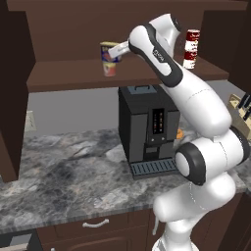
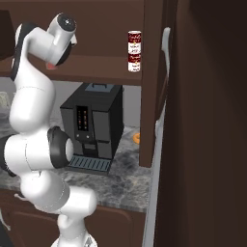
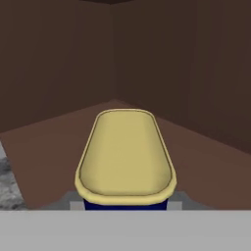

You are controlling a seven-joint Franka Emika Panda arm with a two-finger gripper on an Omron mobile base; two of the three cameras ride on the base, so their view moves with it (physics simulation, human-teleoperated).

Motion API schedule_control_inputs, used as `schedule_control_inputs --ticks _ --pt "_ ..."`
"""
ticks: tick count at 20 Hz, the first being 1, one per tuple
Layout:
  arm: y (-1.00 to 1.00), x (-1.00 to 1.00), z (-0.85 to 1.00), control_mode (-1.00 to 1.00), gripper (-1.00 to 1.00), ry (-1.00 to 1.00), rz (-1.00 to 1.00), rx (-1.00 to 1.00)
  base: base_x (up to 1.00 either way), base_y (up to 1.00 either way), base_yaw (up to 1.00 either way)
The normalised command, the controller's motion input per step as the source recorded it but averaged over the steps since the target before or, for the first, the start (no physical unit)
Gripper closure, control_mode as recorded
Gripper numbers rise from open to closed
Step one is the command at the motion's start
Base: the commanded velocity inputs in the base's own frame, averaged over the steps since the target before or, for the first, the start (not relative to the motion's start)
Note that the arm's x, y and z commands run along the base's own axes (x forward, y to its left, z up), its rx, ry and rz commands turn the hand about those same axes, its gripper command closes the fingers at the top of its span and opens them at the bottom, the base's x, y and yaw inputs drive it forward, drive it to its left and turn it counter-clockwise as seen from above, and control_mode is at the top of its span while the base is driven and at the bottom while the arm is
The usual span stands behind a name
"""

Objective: Stack two cans on top of the other two cans in the cabinet.

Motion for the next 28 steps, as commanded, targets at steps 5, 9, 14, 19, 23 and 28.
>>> schedule_control_inputs --ticks 5,9,14,19,23,28 --pt "0.03 0.16 -0.01 -1.0 1.0 0.0 0.0 0.0 0.0 0.0 0.0" --pt "0.01 0.02 -0.04 -1.0 1.0 0.0 0.0 0.0 0.0 0.0 0.0" --pt "0.0 0.0 -0.03 -1.0 1.0 0.0 0.0 0.0 0.0 0.0 0.0" --pt "0.0 0.02 -0.11 -1.0 1.0 0.0 0.0 0.0 0.0 0.0 0.0" --pt "0.0 0.05 -0.15 -1.0 1.0 0.01 0.0 0.0 0.0 0.0 0.0" --pt "0.0 0.02 -0.12 -1.0 1.0 0.0 0.0 0.0 0.0 0.0 0.0"
